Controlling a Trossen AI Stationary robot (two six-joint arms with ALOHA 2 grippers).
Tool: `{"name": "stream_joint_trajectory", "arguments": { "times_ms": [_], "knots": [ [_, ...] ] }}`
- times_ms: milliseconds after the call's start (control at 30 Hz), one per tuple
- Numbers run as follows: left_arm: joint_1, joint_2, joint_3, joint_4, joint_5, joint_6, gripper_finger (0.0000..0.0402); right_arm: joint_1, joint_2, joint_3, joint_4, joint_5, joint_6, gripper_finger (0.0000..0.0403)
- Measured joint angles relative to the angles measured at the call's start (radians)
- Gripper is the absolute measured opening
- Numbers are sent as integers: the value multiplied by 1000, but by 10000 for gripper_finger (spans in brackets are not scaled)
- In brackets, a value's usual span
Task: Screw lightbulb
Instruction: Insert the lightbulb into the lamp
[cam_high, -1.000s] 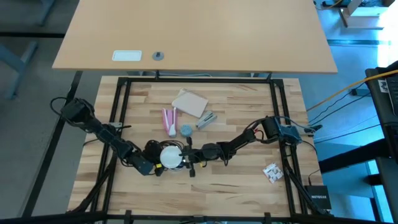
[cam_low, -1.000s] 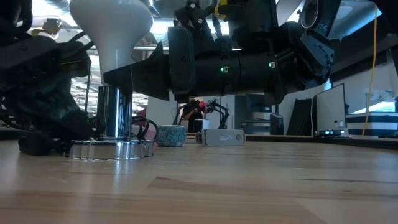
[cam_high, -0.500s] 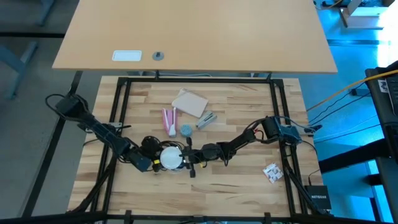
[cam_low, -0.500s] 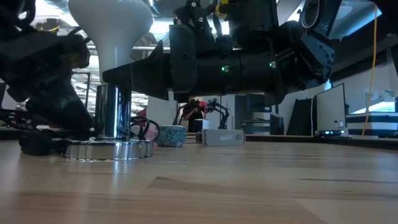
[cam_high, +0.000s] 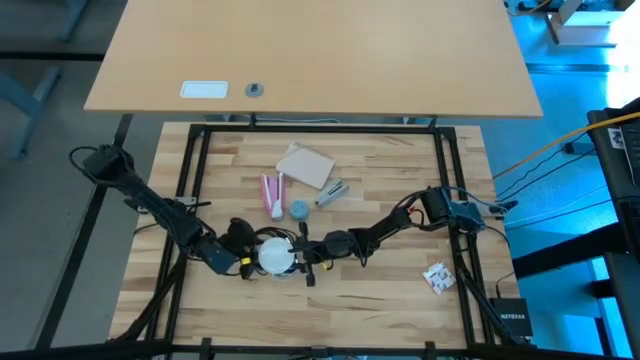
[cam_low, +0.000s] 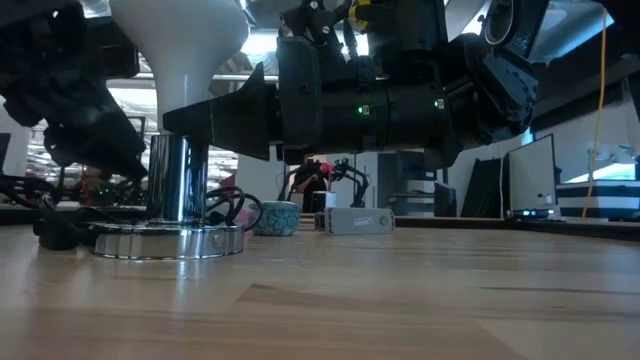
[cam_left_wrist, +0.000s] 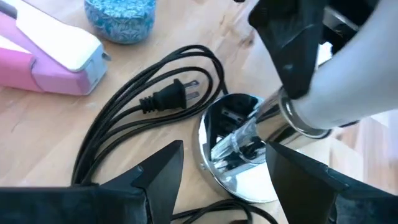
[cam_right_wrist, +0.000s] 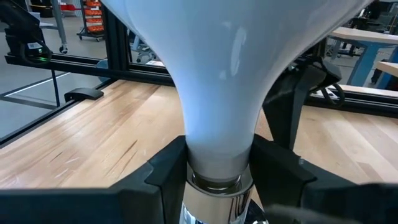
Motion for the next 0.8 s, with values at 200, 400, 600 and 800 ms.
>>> {"name": "stream_joint_trajectory", "arguments": {
  "times_ms": [200, 400, 600, 800],
  "knots": [
    [-2, -5, 0, 1, 105, 0, 221, 0, 0, 0, 0, 1, 0, 166],
    [1, -5, 0, -9, 127, -1, 221, 0, 0, 0, 0, 2, 0, 166],
    [-11, 7, 0, 0, 137, -80, 221, 0, 0, 0, 0, 3, -1, 166],
    [-26, 94, 0, 73, 143, -129, 221, 0, 0, 0, 0, 3, -1, 166]
  ]
}}
